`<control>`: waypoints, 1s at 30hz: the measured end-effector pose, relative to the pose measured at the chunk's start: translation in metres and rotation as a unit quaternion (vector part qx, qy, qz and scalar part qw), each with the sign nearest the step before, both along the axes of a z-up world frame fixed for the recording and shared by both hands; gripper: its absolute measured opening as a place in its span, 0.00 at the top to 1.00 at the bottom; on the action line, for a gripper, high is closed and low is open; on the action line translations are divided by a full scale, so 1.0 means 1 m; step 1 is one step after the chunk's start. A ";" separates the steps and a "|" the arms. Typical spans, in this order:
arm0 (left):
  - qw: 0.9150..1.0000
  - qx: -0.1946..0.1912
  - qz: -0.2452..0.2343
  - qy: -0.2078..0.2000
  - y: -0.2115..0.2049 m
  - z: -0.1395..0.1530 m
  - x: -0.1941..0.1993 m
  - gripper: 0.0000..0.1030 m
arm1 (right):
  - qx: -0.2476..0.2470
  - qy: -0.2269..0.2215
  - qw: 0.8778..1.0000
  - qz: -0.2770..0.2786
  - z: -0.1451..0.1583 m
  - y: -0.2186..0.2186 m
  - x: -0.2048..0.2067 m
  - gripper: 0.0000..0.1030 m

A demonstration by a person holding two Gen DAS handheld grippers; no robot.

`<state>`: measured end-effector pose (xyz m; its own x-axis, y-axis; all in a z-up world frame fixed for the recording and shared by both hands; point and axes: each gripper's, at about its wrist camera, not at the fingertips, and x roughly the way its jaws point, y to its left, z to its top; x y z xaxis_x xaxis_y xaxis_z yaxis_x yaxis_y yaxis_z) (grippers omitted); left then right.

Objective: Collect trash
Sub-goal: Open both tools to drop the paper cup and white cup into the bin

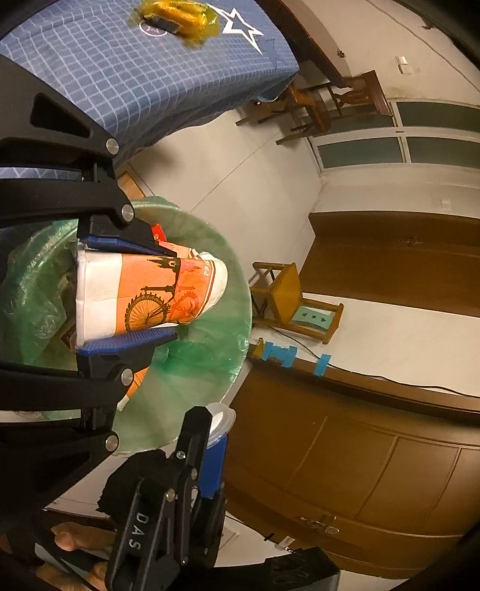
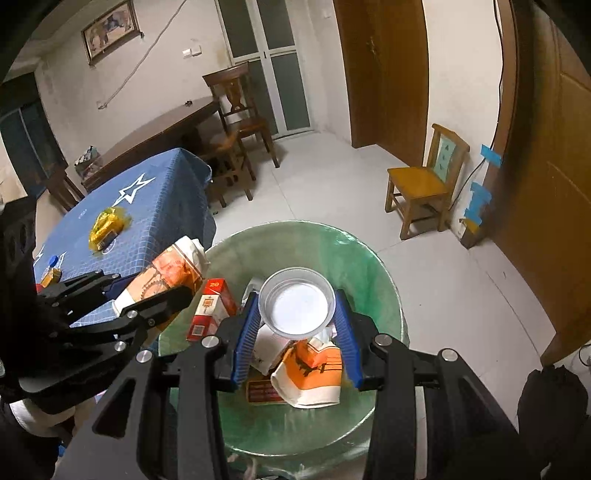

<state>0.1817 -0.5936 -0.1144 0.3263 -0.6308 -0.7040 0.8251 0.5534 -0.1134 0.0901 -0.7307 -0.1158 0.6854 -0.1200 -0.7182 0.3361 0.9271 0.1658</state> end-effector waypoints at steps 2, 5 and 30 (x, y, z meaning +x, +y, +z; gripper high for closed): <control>1.000 0.003 -0.002 0.001 -0.004 -0.005 0.002 0.63 | 0.002 -0.001 1.000 -0.001 0.000 -0.003 0.000 0.62; 1.000 0.004 -0.002 0.002 -0.009 -0.010 0.003 0.63 | 0.002 0.000 1.000 0.000 -0.002 -0.008 0.000 0.62; 1.000 0.005 0.005 -0.006 -0.001 -0.013 0.007 0.31 | 0.012 -0.036 0.999 -0.011 0.008 -0.006 -0.013 0.42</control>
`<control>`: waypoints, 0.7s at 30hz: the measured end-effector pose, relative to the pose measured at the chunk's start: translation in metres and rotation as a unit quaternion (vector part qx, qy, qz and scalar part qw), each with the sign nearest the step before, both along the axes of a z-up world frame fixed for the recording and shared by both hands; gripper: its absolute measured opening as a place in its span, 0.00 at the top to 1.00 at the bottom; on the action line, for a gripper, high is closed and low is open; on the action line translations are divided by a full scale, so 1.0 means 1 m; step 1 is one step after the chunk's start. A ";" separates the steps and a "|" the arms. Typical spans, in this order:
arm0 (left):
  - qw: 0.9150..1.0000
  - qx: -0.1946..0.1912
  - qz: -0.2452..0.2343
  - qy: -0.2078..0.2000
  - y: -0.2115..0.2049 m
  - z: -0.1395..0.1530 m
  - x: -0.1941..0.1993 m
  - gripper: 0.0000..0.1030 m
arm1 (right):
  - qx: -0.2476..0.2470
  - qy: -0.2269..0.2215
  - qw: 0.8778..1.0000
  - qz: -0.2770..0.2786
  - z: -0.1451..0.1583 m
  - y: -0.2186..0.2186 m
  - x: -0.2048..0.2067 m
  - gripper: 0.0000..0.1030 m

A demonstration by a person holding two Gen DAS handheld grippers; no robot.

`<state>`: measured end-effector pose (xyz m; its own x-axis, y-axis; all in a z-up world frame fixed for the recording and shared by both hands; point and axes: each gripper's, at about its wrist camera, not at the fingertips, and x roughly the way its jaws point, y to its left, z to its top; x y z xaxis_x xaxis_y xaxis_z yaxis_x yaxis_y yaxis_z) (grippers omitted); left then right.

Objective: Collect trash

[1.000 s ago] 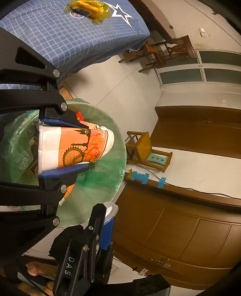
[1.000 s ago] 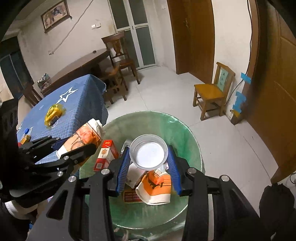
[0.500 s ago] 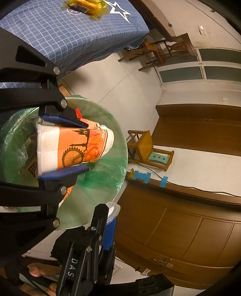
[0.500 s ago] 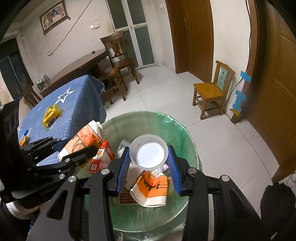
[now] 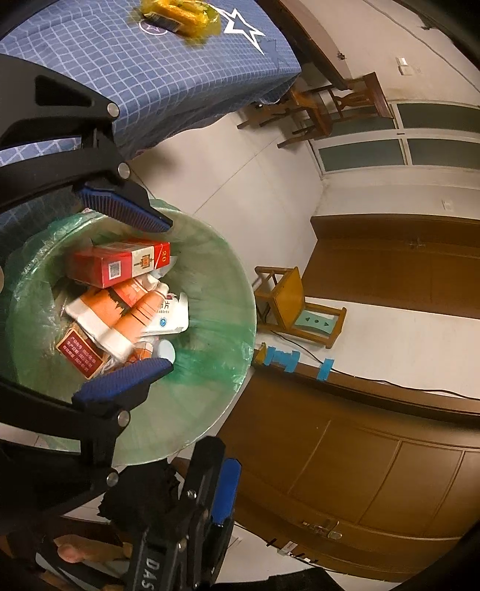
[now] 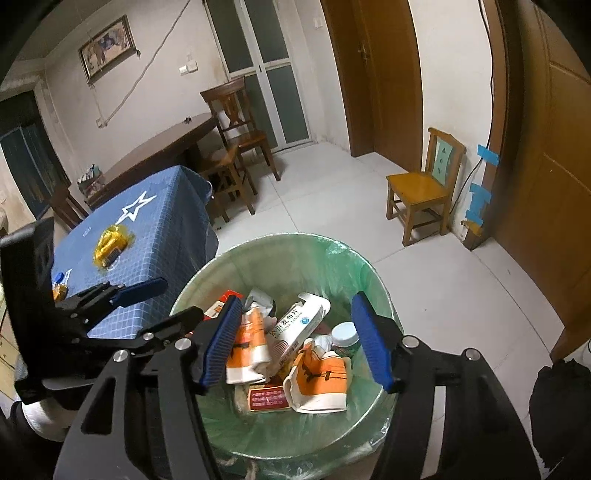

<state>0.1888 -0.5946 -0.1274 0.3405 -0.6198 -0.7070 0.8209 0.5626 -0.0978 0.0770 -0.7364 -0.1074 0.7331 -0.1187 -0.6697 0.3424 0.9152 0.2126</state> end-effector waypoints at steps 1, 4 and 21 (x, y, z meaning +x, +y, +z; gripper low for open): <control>1.000 -0.001 0.000 -0.002 0.002 0.001 -0.001 0.31 | 0.000 -0.004 1.000 0.000 0.002 0.002 -0.002 0.40; 1.000 -0.002 0.002 -0.005 0.006 0.004 -0.005 0.31 | -0.005 -0.014 1.000 0.000 0.008 0.006 -0.010 0.37; 1.000 -0.019 0.008 -0.023 0.048 0.033 -0.035 0.27 | -0.068 -0.062 0.996 -0.018 0.035 0.058 -0.054 0.28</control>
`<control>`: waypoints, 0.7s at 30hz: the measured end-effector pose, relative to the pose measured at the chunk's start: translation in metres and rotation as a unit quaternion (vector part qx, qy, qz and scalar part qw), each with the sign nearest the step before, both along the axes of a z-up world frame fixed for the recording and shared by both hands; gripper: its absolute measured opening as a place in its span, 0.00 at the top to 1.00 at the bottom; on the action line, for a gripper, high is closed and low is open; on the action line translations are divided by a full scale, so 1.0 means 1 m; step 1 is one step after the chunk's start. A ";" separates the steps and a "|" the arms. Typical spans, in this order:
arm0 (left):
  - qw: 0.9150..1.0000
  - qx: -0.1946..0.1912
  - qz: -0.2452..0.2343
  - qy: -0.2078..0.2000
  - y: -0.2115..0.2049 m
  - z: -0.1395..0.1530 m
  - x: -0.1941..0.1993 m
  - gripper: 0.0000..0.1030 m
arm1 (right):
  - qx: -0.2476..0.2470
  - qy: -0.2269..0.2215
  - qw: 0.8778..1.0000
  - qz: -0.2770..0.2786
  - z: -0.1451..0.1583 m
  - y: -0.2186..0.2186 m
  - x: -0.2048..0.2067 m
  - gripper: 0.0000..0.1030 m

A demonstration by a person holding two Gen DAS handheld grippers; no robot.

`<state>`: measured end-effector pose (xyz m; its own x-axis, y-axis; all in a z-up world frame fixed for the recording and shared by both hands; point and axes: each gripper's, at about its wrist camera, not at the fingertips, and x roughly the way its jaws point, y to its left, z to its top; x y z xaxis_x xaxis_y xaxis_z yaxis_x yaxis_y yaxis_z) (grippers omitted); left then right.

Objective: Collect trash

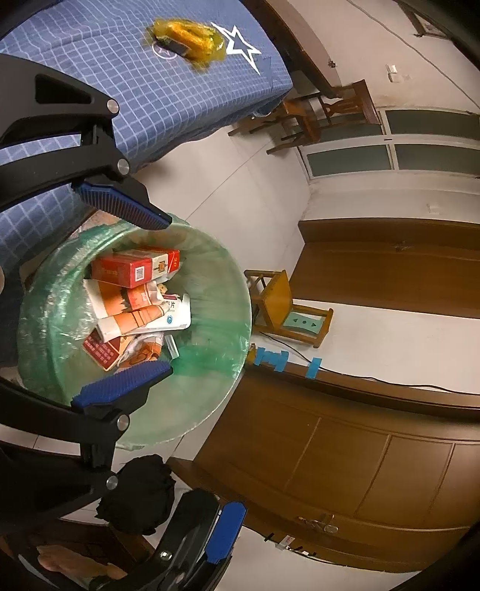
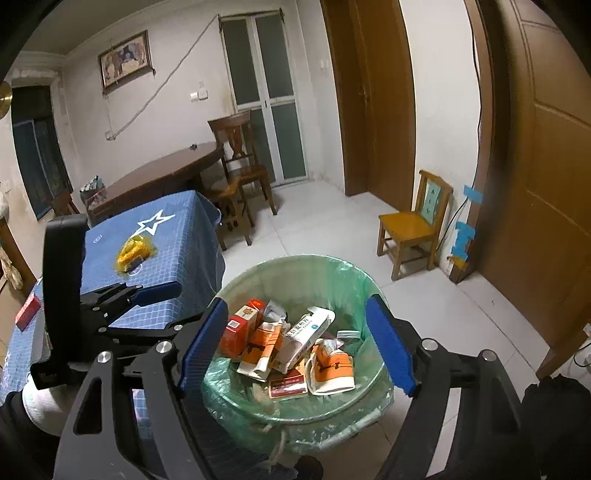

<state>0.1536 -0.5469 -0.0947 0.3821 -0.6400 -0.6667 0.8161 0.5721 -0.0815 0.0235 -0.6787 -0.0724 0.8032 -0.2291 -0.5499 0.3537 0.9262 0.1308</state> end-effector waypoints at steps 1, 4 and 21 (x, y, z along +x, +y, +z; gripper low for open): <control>1.000 -0.003 0.001 -0.003 0.004 0.002 -0.002 0.25 | -0.006 -0.007 1.000 -0.001 0.001 0.004 -0.005 0.27; 0.999 -0.020 0.008 -0.023 0.022 0.015 -0.015 0.16 | -0.028 -0.032 0.999 -0.007 0.008 0.022 -0.022 0.24; 0.981 -0.086 0.060 -0.163 0.176 0.067 -0.124 0.05 | -0.141 -0.143 0.978 -0.062 0.017 0.139 -0.140 0.06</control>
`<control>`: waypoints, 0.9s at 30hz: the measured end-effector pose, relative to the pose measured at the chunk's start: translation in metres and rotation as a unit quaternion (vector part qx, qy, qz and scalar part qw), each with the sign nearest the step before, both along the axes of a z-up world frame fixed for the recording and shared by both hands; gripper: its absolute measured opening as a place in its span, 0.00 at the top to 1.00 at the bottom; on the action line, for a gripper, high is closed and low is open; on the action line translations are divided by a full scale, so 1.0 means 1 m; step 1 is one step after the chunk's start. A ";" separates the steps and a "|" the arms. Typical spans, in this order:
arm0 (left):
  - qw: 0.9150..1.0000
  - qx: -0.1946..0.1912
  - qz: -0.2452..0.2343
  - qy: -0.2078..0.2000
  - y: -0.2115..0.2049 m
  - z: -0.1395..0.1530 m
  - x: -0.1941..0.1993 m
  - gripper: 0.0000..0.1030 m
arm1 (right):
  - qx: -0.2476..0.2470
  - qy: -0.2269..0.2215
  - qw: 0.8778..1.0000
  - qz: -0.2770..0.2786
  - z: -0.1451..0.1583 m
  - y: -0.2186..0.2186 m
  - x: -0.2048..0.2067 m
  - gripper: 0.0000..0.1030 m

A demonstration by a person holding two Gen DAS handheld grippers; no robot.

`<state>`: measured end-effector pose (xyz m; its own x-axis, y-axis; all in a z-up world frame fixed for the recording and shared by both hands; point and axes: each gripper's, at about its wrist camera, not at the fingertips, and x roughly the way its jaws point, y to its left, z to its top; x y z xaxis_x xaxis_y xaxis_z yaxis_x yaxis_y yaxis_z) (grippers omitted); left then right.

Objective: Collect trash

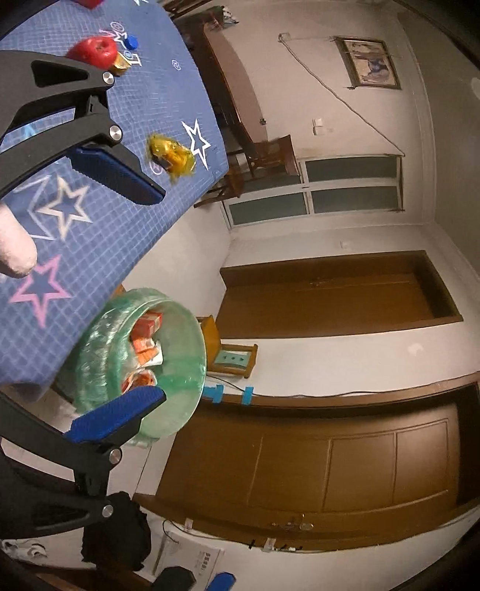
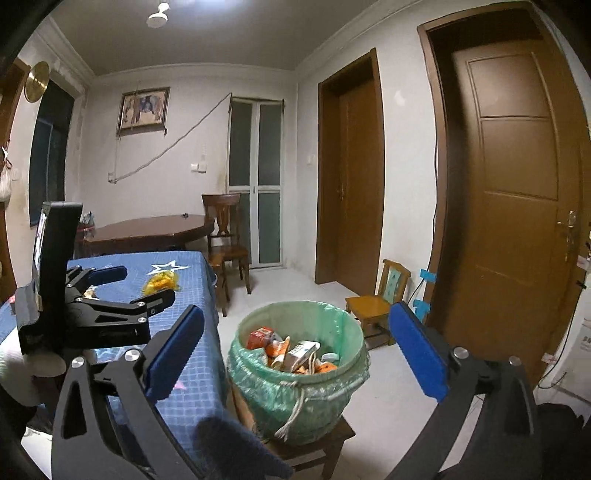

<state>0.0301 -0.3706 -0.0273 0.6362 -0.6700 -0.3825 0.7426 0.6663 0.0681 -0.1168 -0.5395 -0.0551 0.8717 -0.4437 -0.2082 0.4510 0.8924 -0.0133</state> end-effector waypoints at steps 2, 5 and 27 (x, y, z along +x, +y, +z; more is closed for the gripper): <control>1.000 -0.006 -0.002 0.004 0.016 0.003 -0.012 0.05 | 0.000 -0.003 1.000 -0.003 -0.004 0.011 -0.008 0.06; 1.000 -0.014 -0.001 -0.002 0.032 0.009 -0.027 0.05 | 0.000 -0.003 1.000 -0.017 -0.008 0.024 -0.017 0.06; 1.000 -0.003 -0.009 -0.001 0.036 0.020 -0.068 0.05 | 0.068 0.018 0.997 -0.013 -0.013 0.016 -0.032 0.06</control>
<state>-0.0378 -0.3345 -0.0071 0.6254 -0.6830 -0.3774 0.7538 0.6538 0.0658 -0.1485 -0.5233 -0.0685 0.8506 -0.4323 -0.2992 0.4761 0.8748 0.0896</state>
